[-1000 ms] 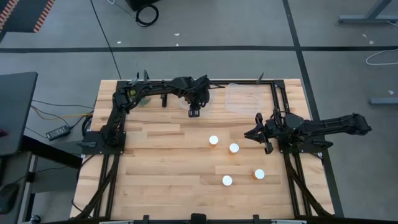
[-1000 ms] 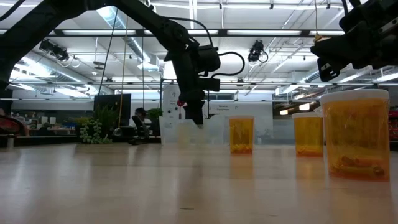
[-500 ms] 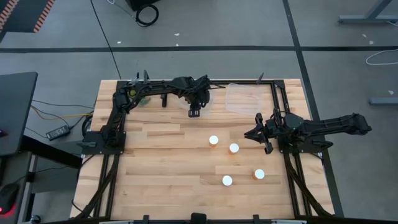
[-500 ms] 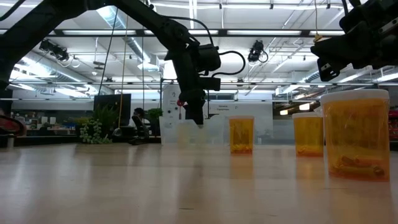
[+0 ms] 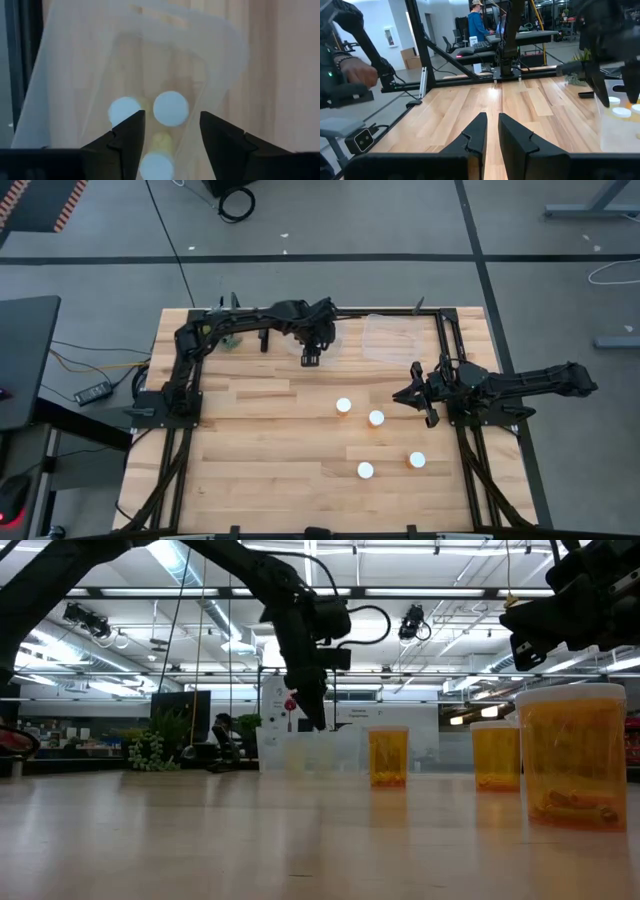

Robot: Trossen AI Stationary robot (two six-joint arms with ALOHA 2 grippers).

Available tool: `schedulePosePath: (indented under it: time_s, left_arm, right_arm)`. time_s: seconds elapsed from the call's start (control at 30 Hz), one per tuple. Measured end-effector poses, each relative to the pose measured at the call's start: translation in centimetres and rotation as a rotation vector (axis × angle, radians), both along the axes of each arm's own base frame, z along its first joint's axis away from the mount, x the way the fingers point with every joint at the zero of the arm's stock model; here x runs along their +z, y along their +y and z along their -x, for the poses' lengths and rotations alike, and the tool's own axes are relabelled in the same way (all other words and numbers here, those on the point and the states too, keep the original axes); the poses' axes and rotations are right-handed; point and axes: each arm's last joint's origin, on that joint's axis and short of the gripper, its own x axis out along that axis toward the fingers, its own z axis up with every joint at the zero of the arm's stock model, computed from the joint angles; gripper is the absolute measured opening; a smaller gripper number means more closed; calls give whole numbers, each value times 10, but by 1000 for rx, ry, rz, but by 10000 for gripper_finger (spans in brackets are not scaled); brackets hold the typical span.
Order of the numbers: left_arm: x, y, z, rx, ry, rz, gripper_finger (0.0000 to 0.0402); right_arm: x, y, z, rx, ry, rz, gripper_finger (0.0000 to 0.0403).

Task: Pick and place medicine bottles into bin by pill shape (circle, oval)
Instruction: Put the big orange pill bottle into the right transparent bin

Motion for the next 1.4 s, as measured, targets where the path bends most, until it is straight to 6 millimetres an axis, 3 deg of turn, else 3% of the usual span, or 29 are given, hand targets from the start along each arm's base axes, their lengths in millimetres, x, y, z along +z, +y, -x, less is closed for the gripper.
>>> schedulePosePath:
  time_s: [0.27,0.47,0.8,1.17,1.4]
  left_arm:
    - [35,-22,8,15,-46,-4,201]
    - [60,-51,16,-5,-122,-9,183]
    - [73,-100,59,-24,-240,55,142]
    - [89,-145,101,-115,-509,56,127]
    - [77,-167,127,-174,-627,74,122]
  right_arm:
    - [0,0,0,0,2,0,54]
    - [-1,0,0,0,9,0,54]
    - [-1,0,0,0,8,0,54]
    - [-1,0,0,0,9,0,54]
    - [-2,0,0,0,21,0,54]
